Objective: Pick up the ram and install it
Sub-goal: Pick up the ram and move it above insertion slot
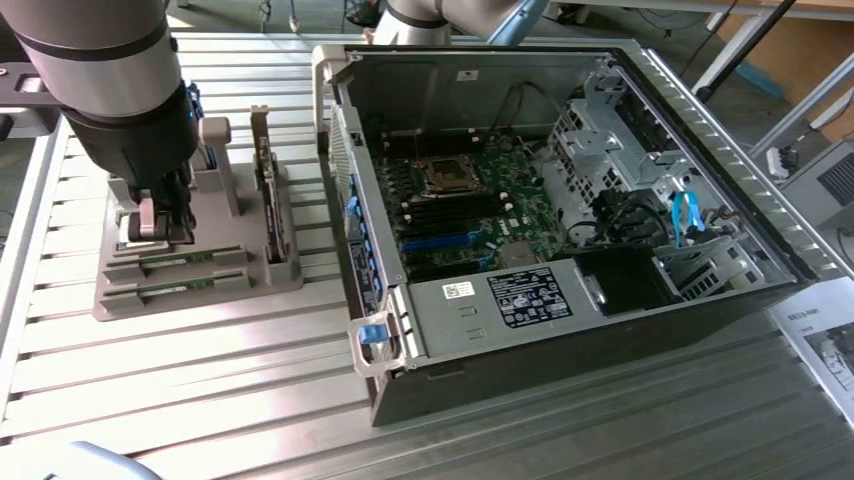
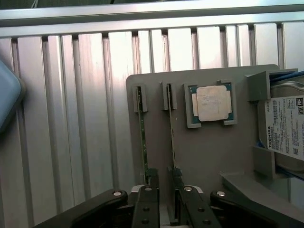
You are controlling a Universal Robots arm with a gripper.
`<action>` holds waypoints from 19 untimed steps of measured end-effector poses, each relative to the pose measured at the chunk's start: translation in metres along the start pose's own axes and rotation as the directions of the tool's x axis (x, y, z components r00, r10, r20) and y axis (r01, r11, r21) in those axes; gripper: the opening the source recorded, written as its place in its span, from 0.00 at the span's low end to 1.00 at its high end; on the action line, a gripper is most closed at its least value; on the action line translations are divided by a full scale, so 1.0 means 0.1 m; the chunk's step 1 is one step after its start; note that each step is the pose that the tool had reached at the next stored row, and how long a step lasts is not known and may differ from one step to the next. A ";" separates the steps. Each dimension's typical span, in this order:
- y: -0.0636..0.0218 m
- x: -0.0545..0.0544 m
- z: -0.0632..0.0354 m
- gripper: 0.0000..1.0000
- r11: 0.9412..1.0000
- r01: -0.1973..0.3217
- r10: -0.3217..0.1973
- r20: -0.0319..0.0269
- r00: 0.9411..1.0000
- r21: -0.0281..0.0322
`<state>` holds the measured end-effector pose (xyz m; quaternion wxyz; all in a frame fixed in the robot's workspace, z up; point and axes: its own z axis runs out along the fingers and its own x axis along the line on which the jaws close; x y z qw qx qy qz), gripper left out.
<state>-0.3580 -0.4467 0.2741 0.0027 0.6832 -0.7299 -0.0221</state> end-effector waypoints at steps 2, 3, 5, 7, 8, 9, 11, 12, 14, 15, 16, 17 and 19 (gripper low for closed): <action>0.000 0.00 0.000 0.24 1.000 0.000 0.000 0.000 1.000 0.000; 0.000 0.00 0.001 0.24 1.000 0.000 0.000 0.000 1.000 0.000; -0.001 0.01 0.003 0.24 1.000 0.000 0.000 0.000 1.000 0.000; -0.002 0.03 0.001 0.24 1.000 0.000 0.000 0.000 1.000 0.000; -0.003 0.04 0.000 0.24 1.000 0.000 0.000 0.000 1.000 0.000; -0.003 0.05 0.000 0.24 1.000 0.000 0.000 0.000 1.000 0.000; -0.005 0.07 -0.001 0.24 1.000 0.000 0.000 0.000 1.000 0.000; -0.005 0.08 -0.001 0.24 1.000 0.000 0.000 0.000 1.000 0.000; -0.006 0.09 -0.002 0.24 1.000 0.000 0.000 0.000 1.000 0.000; -0.007 0.10 -0.001 0.24 1.000 0.000 0.000 0.000 1.000 0.000; -0.007 0.11 -0.002 0.24 1.000 0.000 0.000 0.000 1.000 0.000; -0.008 0.12 -0.002 0.24 1.000 0.000 0.000 0.000 1.000 0.000; -0.009 0.13 -0.002 0.24 1.000 0.000 0.000 0.000 1.000 0.000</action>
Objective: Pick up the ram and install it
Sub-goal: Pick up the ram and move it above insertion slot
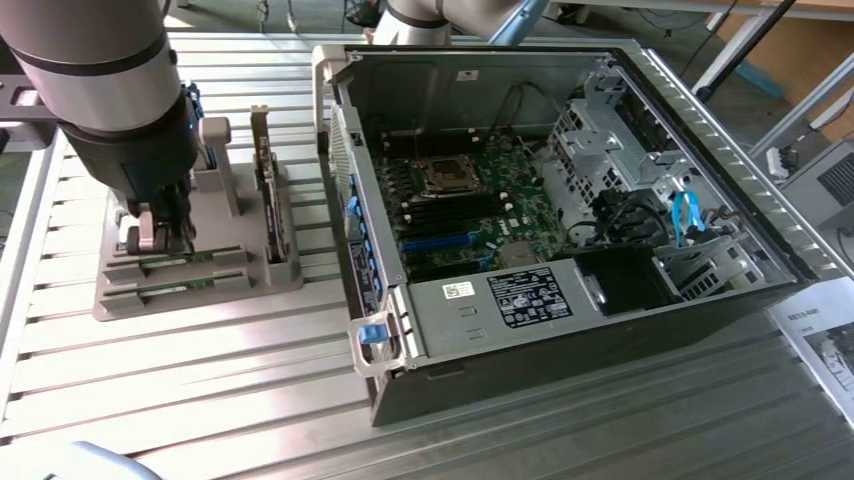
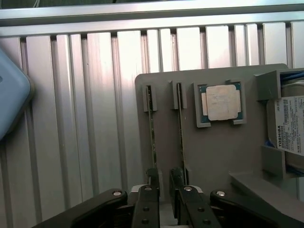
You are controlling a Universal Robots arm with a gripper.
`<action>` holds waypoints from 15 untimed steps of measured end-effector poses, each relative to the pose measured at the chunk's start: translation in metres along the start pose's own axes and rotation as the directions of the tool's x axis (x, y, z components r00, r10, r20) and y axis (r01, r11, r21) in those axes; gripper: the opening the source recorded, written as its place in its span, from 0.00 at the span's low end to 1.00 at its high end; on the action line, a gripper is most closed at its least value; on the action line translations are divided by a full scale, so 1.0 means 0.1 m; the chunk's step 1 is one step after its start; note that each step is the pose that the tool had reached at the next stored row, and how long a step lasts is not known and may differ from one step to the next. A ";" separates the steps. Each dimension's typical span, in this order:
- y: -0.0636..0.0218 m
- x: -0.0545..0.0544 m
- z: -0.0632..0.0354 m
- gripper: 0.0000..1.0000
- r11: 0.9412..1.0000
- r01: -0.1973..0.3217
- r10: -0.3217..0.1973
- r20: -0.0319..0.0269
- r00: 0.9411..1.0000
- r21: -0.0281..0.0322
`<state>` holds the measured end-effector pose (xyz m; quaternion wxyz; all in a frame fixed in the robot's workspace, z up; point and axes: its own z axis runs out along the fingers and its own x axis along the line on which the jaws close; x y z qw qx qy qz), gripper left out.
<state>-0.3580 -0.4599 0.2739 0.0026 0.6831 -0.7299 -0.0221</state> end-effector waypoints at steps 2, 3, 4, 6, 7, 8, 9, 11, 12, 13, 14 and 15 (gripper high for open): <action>0.000 0.01 0.000 0.24 1.000 0.000 0.000 0.000 1.000 0.000; 0.000 0.01 0.000 0.24 1.000 0.000 0.000 0.000 1.000 0.000; 0.000 0.01 0.000 0.24 1.000 0.000 0.000 0.000 1.000 0.000; -0.001 0.01 0.000 0.24 1.000 0.000 0.000 0.000 1.000 0.000; -0.001 0.01 0.006 0.24 1.000 0.000 0.000 0.000 1.000 0.000; -0.001 0.01 0.014 0.24 1.000 0.000 0.000 0.000 1.000 0.000; -0.001 0.01 0.022 0.24 1.000 0.000 0.000 0.000 1.000 0.000; -0.002 0.01 0.044 0.24 1.000 0.000 0.000 0.000 1.000 0.000; -0.003 0.01 0.054 0.24 1.000 0.000 0.000 0.000 1.000 0.000; -0.003 0.01 0.064 0.24 1.000 0.000 0.000 0.000 1.000 0.000; -0.003 0.01 0.076 0.24 1.000 0.000 0.000 0.000 1.000 0.000; -0.004 0.01 0.089 0.24 1.000 0.000 0.000 0.000 1.000 0.000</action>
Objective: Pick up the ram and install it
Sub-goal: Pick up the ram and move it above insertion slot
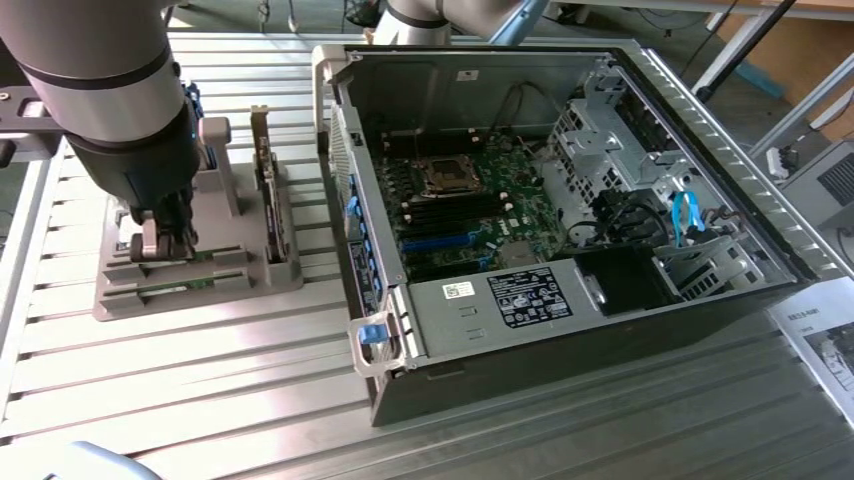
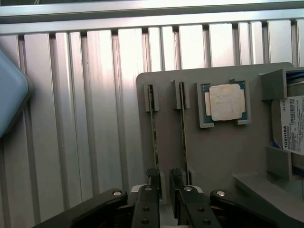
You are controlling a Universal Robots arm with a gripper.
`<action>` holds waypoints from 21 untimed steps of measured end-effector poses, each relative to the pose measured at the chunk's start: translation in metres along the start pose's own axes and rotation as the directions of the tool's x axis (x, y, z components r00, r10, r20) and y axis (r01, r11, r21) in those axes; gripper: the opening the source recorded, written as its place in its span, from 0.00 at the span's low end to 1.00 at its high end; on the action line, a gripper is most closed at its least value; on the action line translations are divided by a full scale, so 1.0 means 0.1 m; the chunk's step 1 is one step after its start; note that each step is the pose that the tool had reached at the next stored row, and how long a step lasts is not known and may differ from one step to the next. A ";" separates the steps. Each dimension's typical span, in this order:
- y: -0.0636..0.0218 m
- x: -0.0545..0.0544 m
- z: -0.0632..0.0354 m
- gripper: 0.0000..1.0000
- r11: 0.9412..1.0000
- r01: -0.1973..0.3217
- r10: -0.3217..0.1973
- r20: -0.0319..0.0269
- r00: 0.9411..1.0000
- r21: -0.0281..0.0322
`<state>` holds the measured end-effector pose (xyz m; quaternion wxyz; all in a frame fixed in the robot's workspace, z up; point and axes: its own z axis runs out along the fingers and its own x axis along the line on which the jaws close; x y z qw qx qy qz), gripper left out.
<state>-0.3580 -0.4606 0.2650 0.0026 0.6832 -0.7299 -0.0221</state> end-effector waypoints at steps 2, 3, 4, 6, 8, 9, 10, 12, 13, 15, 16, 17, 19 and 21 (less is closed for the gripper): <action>-0.001 0.00 0.023 0.24 1.000 0.000 0.000 0.000 1.000 0.000; -0.001 0.00 0.034 0.24 1.000 0.000 0.000 0.000 1.000 0.000; -0.002 0.00 0.045 0.24 1.000 0.000 0.000 0.000 1.000 0.000; -0.002 0.00 0.067 0.24 1.000 0.000 0.000 0.000 1.000 0.000; -0.003 0.00 0.089 0.24 1.000 0.000 0.000 0.000 1.000 0.000; -0.004 0.00 0.099 0.24 1.000 0.000 0.000 0.000 1.000 0.000; -0.004 0.00 0.108 0.24 1.000 0.000 0.000 0.000 1.000 0.000; -0.005 0.00 0.127 0.24 1.000 0.000 0.000 0.000 1.000 0.000; -0.005 0.00 0.138 0.24 1.000 0.000 0.000 0.000 1.000 0.000; -0.009 0.01 0.259 0.24 1.000 0.000 0.000 0.000 1.000 0.000; -0.010 0.01 0.295 0.24 1.000 0.000 0.000 0.000 1.000 0.000; -0.010 0.01 0.297 0.24 1.000 0.000 0.000 0.000 1.000 0.000; -0.013 0.03 0.322 0.24 1.000 0.000 0.000 0.000 1.000 0.000; -0.016 0.03 0.414 0.24 1.000 0.000 0.000 0.000 1.000 0.000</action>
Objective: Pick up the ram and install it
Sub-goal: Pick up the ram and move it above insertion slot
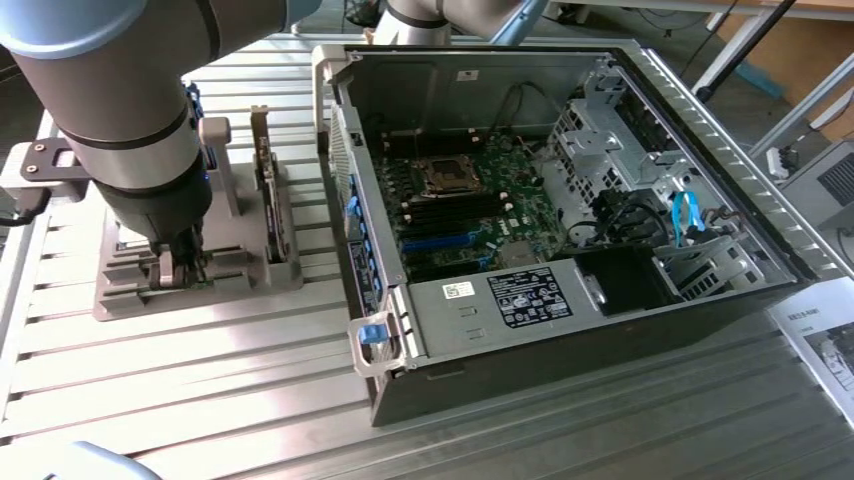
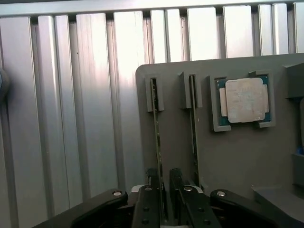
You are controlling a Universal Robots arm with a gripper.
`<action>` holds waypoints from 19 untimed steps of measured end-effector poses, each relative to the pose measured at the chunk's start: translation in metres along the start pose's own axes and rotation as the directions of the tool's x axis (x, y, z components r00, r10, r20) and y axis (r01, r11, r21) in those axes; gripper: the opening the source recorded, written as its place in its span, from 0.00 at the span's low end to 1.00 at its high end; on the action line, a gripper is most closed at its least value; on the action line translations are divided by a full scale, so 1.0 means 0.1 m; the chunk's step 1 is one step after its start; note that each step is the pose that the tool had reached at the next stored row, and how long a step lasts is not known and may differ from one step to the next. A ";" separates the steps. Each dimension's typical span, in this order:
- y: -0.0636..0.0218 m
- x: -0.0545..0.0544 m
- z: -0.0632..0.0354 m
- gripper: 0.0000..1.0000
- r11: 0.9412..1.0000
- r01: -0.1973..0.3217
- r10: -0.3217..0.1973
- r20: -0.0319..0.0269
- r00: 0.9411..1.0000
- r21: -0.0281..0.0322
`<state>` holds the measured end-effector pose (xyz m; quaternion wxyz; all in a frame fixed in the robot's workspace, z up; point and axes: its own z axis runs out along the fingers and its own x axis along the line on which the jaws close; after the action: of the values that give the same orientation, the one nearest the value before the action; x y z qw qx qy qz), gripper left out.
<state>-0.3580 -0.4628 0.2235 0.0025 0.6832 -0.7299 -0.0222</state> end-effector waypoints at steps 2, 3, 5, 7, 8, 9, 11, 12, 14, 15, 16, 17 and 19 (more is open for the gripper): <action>0.000 0.00 0.012 0.24 1.000 0.000 0.000 0.000 1.000 0.000; 0.000 0.00 0.018 0.24 1.000 0.000 0.000 0.000 1.000 0.000; -0.001 0.00 0.028 0.24 1.000 0.000 0.000 0.000 1.000 0.000; -0.002 0.00 0.041 0.24 1.000 0.000 0.000 0.000 1.000 0.000; -0.002 0.00 0.047 0.24 1.000 0.000 0.000 0.000 1.000 0.000; -0.002 0.00 0.055 0.24 1.000 0.000 0.000 0.000 1.000 0.000; -0.002 0.00 0.067 0.24 1.000 0.000 0.000 0.000 1.000 0.000; -0.002 0.00 0.073 0.24 1.000 0.000 0.000 0.000 1.000 0.000; -0.003 0.00 0.083 0.24 1.000 0.000 0.000 0.000 1.000 0.000; -0.003 0.00 0.083 0.24 1.000 0.000 0.000 0.000 1.000 0.000; -0.003 0.00 0.084 0.24 1.000 0.000 0.000 0.000 1.000 0.000; -0.003 0.00 0.085 0.24 1.000 0.000 0.000 0.000 1.000 0.000; -0.003 0.00 0.087 0.24 1.000 0.000 0.000 0.000 1.000 0.000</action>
<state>-0.3580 -0.4628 0.2148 0.0025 0.6832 -0.7299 -0.0222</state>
